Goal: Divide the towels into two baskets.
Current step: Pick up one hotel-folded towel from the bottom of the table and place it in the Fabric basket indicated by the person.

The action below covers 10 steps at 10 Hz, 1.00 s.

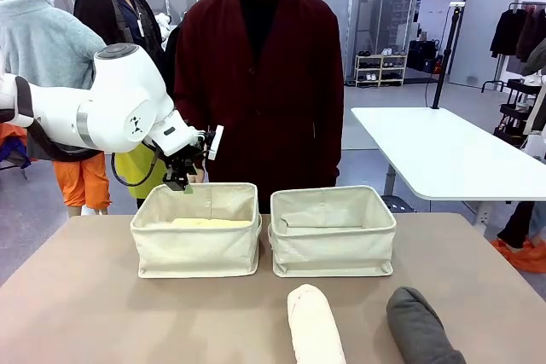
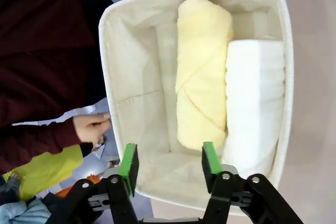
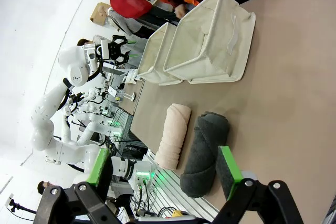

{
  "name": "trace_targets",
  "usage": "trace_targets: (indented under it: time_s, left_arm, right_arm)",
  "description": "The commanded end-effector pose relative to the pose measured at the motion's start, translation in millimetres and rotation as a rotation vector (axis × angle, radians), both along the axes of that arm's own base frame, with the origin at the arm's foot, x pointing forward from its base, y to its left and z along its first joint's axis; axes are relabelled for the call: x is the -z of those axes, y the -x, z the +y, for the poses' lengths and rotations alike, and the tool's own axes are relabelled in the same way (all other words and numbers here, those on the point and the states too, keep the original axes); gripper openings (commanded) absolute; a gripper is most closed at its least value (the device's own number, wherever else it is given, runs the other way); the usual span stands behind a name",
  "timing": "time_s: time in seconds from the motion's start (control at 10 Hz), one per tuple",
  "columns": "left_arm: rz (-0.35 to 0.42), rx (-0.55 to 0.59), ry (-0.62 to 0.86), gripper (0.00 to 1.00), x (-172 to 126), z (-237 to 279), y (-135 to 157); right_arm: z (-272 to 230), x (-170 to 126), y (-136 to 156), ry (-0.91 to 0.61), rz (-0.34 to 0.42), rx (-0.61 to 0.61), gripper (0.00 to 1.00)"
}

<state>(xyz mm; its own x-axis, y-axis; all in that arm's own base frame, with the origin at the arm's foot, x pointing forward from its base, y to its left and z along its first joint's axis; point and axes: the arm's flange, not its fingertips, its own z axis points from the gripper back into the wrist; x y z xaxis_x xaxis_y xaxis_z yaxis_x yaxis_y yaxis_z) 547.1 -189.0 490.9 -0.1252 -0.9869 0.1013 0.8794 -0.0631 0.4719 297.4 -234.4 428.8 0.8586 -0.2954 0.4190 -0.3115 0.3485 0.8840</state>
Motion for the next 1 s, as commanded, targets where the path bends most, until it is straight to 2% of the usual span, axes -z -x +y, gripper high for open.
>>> trace_targets:
  time_s: [0.0,0.8,0.9]
  left_arm:
    - [-0.004,0.022,-0.012,0.82,2,-2,-3]
    - [0.005,0.011,-0.005,0.82,4,-4,0]
    - [0.025,-0.068,0.044,0.82,-23,8,11]
  right_arm:
    - [1,-2,3,-0.005,-0.013,0.001,1.00]
    - [1,-2,3,-0.005,-0.013,0.001,1.00]
    - [1,-2,3,-0.005,-0.013,0.001,1.00]
